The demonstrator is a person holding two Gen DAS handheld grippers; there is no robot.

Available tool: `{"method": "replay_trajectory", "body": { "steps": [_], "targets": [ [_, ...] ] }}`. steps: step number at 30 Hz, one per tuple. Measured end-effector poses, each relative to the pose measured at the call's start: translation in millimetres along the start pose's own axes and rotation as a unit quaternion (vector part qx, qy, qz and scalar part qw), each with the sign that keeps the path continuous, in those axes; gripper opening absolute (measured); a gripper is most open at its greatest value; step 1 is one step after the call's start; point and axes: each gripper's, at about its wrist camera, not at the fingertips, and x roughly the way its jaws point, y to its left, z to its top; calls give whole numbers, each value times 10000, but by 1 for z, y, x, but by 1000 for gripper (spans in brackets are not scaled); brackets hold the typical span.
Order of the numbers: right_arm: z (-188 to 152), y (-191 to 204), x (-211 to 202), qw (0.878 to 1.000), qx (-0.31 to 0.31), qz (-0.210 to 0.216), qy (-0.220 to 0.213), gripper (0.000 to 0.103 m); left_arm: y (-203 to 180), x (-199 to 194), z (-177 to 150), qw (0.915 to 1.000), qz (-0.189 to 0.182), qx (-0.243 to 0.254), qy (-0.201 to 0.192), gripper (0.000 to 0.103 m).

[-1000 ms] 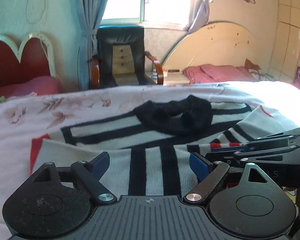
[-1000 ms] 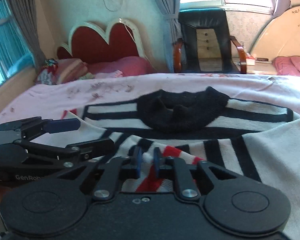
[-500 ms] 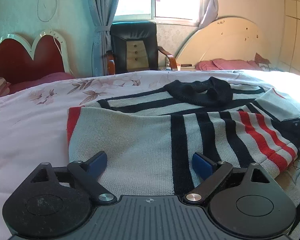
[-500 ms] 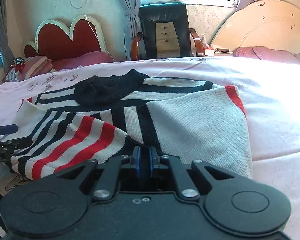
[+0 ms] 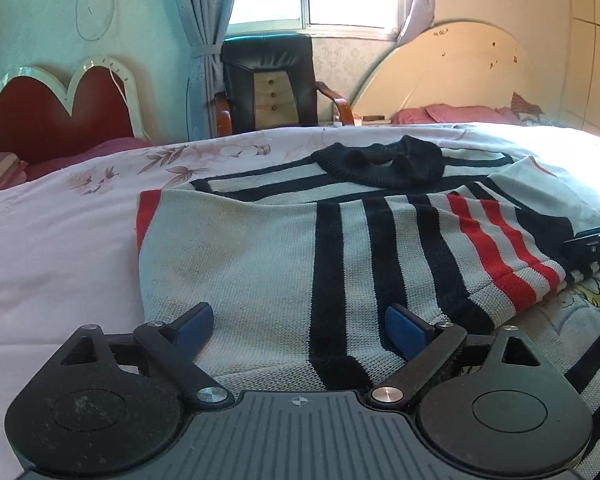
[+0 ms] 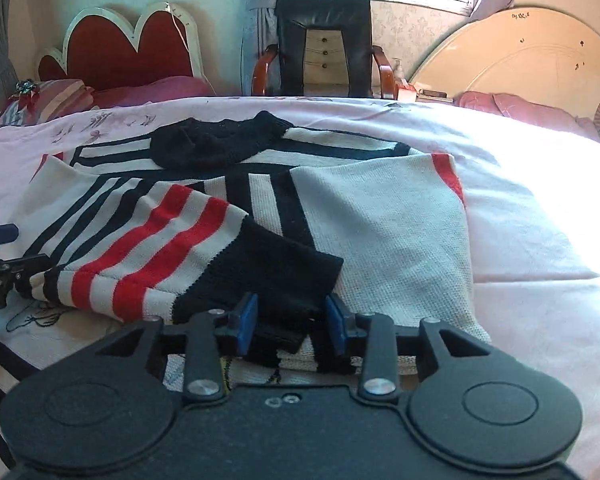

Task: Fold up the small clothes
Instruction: 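Move both grippers to the black hem band of the sweater, then grasp the black hem band with both grippers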

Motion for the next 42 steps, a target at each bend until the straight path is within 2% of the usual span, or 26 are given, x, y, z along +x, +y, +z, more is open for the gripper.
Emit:
{"method": "replay_trajectory", "body": {
  "steps": [3, 6, 10, 14, 17, 21, 24, 27, 32, 35, 37, 42],
  "targets": [
    [2, 0, -5, 10000, 41, -21, 28, 37, -2, -9, 3, 9999, 149, 46, 73, 92],
    [-3, -1, -28, 9996, 152, 157, -198, 37, -2, -40, -2, 9997, 212, 79, -48, 92],
    [-25, -18, -71, 9967, 526, 512, -338, 37, 7, -93, -27, 9999, 20, -122, -14, 92],
    [-74, -45, -130, 9906, 992, 876, -336, 37, 21, -154, -75, 9974, -326, -628, 143, 91],
    [-117, -59, -166, 9863, 1274, 1037, -175, 34, 27, -190, -115, 9919, -464, -1127, 351, 74],
    [-170, -70, -201, 9823, 1535, 1077, -9, 34, 24, -220, -159, 9836, -485, -1646, 557, 74],
    [-200, -73, -219, 9794, 1685, 1107, 42, 34, 14, -237, -177, 9804, -501, -1826, 543, 74],
    [-223, -71, -231, 9753, 1843, 1217, 98, 35, 6, -250, -190, 9766, -546, -2010, 539, 74],
    [-245, -70, -244, 9659, 2098, 1512, 122, 37, 8, -261, -206, 9637, -716, -2526, 486, 74],
    [-250, -76, -241, 9585, 2299, 1678, 150, 37, 12, -255, -214, 9551, -830, -2782, 596, 74],
    [-253, -82, -235, 9514, 2555, 1709, 192, 38, 13, -250, -217, 9495, -1033, -2896, 621, 74],
    [-261, -94, -217, 9320, 3077, 1892, 288, 37, 17, -228, -207, 9421, -1445, -2948, 682, 74]
  ]
}}
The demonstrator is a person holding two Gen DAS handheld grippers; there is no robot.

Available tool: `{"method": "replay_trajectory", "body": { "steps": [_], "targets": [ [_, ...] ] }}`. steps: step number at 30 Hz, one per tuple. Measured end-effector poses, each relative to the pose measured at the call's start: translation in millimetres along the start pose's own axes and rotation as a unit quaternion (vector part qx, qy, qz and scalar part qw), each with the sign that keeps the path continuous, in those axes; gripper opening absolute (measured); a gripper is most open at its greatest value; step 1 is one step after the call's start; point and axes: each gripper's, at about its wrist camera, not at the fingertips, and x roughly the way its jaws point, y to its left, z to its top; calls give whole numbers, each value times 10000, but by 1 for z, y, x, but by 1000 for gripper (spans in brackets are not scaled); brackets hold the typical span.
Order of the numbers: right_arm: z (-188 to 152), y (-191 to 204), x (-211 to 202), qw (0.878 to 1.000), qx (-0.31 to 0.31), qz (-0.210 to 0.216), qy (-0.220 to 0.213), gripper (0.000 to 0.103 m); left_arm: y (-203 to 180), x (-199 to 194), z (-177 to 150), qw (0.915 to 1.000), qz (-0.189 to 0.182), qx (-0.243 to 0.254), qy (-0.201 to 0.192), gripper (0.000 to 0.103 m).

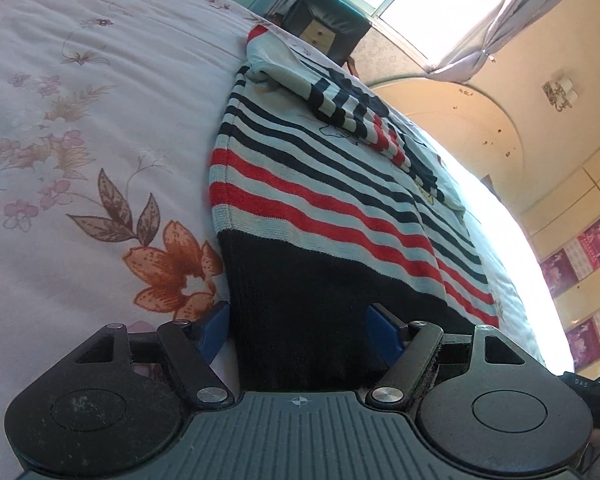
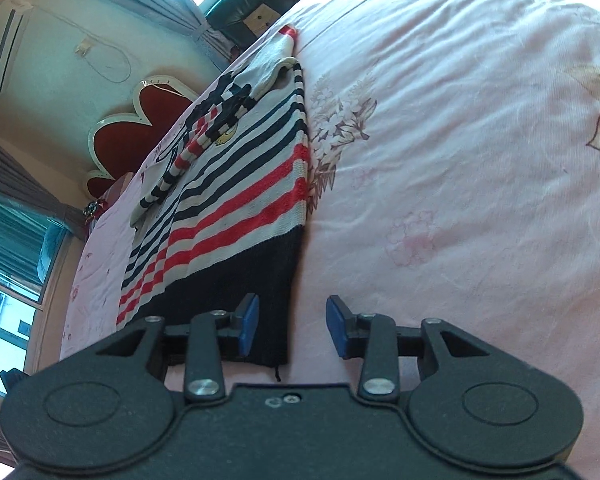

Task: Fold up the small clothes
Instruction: 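Grasp the black hem band with both grippers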

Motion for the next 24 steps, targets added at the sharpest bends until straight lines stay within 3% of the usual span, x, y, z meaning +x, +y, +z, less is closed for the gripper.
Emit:
{"method": "replay_trajectory", "body": {
  "steps": [5, 11, 14, 15, 17, 24],
  "targets": [
    [0, -5, 11, 9993, 315, 219, 37, 37, 8, 20, 17, 9984, -517, -205, 112, 74],
    [3, 12, 39, 9979, 241, 505, 338, 37, 11, 43, 25, 9920, -1116, -547, 210, 74],
    [6, 20, 50, 9973, 235, 583, 377, 37, 4, 49, 25, 9918, -1149, -514, 207, 71],
    [7, 20, 51, 9972, 235, 598, 379, 35, 4, 49, 25, 9919, -1140, -503, 246, 56],
    [7, 20, 51, 9972, 231, 597, 390, 32, 6, 49, 21, 9919, -1130, -484, 334, 46],
    [5, 10, 39, 9967, 274, 624, 435, 29, 18, 40, 8, 9895, -1269, -656, 226, 46]
  ]
}}
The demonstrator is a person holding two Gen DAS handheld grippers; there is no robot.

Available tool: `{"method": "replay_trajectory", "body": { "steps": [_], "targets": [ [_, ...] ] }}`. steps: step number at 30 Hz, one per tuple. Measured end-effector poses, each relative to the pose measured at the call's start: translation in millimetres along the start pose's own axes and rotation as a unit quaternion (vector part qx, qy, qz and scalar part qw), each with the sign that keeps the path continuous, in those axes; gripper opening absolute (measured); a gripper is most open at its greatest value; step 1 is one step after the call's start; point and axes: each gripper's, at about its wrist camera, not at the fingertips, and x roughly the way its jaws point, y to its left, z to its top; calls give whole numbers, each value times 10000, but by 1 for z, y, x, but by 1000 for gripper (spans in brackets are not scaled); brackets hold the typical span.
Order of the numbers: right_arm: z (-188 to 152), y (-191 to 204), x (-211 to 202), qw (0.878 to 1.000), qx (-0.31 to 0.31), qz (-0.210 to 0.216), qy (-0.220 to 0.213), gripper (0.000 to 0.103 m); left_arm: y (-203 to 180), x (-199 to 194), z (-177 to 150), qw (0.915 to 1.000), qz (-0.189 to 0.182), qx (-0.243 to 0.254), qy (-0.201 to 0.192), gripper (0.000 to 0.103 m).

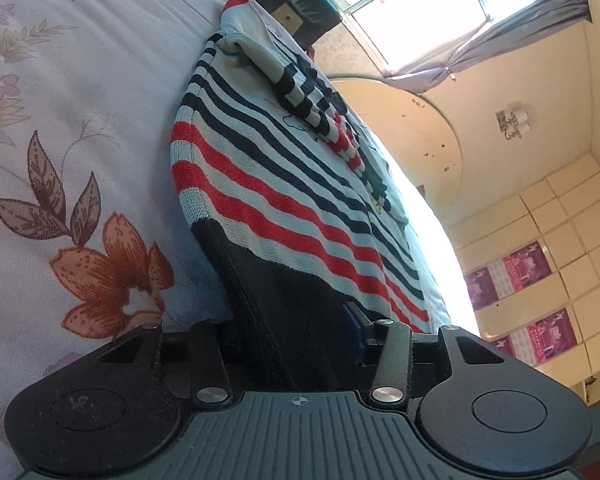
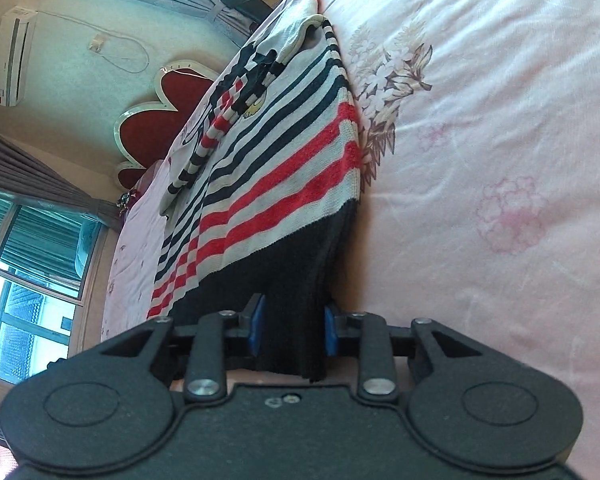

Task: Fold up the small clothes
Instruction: 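Grasp the black hem band with both grippers, then lift the hem with both grippers and fold it toward the collar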

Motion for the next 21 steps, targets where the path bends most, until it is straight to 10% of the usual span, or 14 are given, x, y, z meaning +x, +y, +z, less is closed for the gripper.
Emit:
{"method": "replay_trajectory", "body": {
  "steps": [5, 7, 13, 21],
  "targets": [
    [5, 5, 5, 10000, -81, -49, 13, 20, -7, 7, 0, 9997, 130, 202, 105, 41],
    [5, 9, 6, 9994, -290, -207, 49, 8, -10, 8, -2, 9974, 569, 413, 131, 6],
    [2, 27, -23, 9955, -849, -232, -364, 6, -17, -33, -7, 9948, -394, 147, -930, 4],
    [7, -1, -9, 9979, -473, -415, -171, 6, 17, -13, -18, 9970, 273, -370, -620, 4]
  ]
}}
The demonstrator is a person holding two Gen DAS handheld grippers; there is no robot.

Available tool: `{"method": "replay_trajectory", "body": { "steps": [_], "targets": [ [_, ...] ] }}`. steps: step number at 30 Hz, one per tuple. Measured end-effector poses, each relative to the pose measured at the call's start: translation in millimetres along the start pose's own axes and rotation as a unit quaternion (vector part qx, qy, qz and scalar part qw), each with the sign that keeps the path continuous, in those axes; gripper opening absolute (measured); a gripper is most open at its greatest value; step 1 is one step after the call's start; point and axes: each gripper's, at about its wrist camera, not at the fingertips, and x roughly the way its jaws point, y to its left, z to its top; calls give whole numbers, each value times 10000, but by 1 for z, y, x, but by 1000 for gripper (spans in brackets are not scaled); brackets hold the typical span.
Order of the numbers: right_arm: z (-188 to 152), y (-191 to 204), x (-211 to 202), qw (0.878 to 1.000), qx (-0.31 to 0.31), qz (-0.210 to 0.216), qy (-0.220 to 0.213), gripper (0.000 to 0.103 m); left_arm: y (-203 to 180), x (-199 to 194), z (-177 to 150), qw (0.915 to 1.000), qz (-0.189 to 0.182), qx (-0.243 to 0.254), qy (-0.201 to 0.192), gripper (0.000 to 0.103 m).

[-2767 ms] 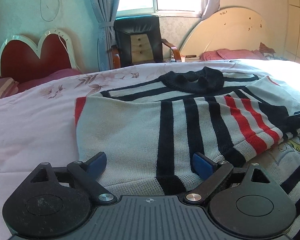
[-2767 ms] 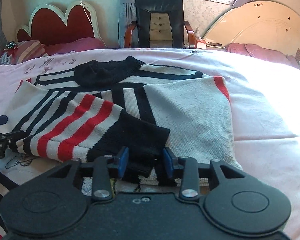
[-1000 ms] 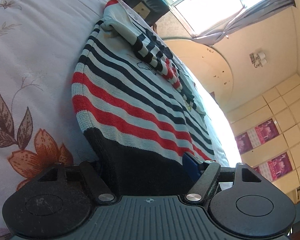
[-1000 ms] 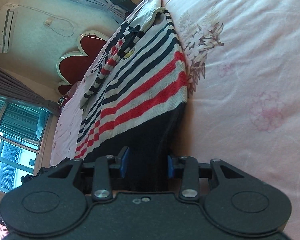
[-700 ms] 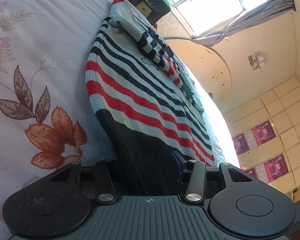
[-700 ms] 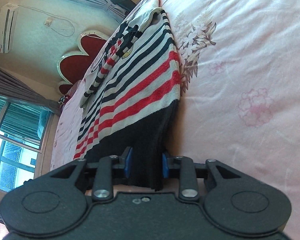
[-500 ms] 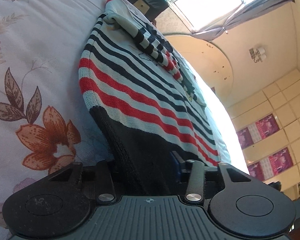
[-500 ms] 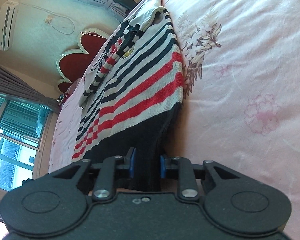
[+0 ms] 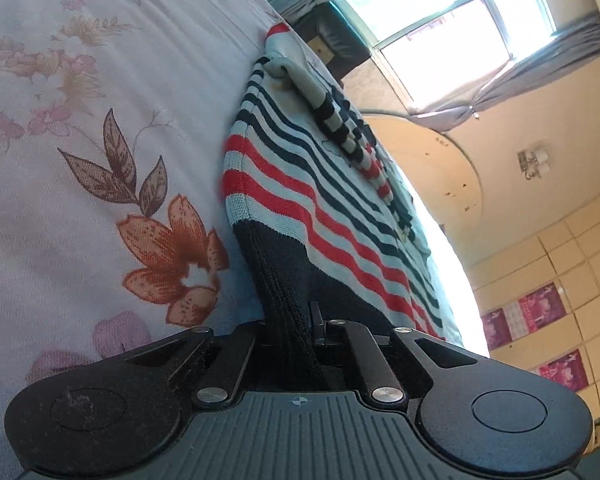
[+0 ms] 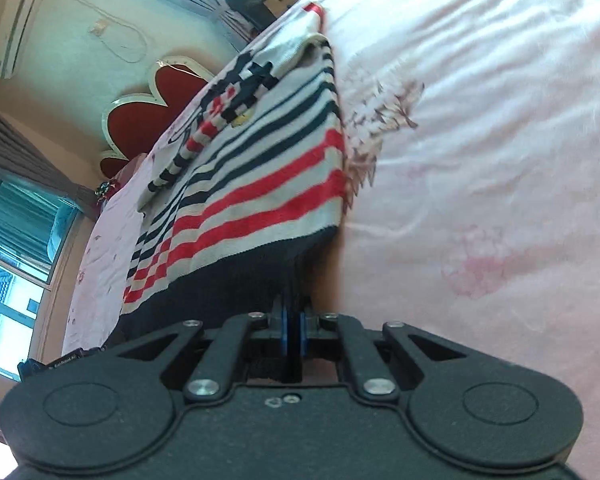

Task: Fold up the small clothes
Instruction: 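Lift the hem with both grippers and fold it toward the collar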

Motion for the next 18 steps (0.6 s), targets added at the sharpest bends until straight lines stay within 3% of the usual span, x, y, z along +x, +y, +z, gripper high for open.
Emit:
{"method": "replay_trajectory", "body": {
  "steps": [4, 9, 18],
  "targets": [
    [2, 6, -6, 9998, -35, 101, -187, 6, -8, -6, 2, 9993, -249, -87, -272, 4],
    [29, 24, -19, 9977, -272, 210, -582, 6, -34, -7, 36, 9954, -705, -97, -643, 4],
    [137, 68, -7, 9908, -559, 350, -1179, 6, -86, 46, 135, 9929, -858, 225, -797, 4]
  ]
}}
